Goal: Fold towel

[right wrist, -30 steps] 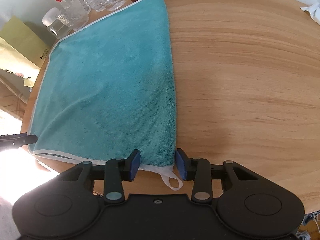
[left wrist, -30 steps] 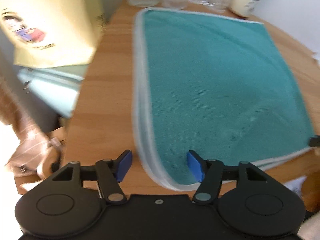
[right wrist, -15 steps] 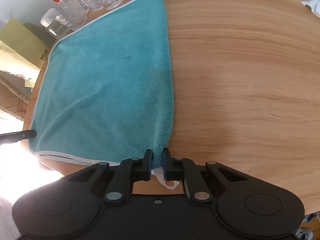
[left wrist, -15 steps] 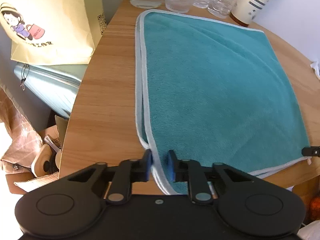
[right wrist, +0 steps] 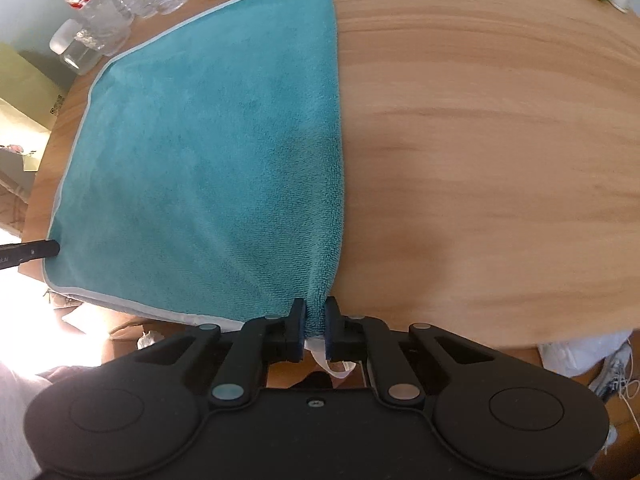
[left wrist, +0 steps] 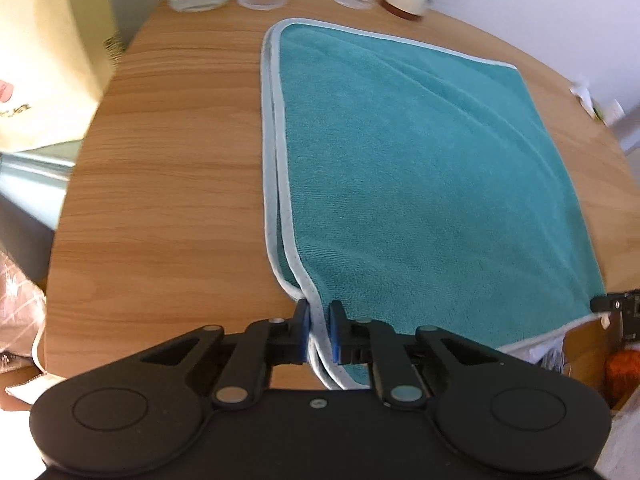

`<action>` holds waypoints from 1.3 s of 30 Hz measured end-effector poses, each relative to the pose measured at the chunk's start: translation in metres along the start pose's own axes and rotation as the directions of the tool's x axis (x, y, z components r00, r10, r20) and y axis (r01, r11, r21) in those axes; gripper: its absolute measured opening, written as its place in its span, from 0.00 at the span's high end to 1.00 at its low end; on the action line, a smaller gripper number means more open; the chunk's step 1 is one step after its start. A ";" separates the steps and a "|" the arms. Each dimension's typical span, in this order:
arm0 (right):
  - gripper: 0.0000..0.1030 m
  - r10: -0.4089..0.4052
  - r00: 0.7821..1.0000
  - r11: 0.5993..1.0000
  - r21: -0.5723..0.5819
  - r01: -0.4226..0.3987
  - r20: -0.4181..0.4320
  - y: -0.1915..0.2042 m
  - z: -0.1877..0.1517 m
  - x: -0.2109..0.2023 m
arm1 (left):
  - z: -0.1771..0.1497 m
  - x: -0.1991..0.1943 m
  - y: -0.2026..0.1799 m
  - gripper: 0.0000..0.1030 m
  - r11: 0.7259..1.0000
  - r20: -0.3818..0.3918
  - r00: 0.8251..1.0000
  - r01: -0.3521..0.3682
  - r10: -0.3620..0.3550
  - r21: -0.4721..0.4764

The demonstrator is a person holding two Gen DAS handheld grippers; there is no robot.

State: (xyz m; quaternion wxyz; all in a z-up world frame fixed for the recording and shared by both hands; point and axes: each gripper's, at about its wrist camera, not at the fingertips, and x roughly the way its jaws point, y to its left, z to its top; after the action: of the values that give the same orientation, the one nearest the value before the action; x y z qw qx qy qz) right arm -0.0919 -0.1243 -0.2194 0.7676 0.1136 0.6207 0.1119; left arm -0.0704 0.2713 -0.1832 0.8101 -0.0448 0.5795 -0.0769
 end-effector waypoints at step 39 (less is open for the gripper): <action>0.91 0.142 0.967 0.932 0.301 -0.203 0.214 0.006 0.180 -0.009 | 0.191 0.027 0.047 0.93 0.984 -0.035 0.993 0.109 -0.116 -0.144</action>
State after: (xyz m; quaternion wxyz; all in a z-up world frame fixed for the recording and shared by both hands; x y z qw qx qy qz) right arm 0.0822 -0.1282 -0.1724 0.7813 0.3011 0.5428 0.0657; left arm 0.1224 0.3098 -0.1540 0.7865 -0.1333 0.5974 -0.0821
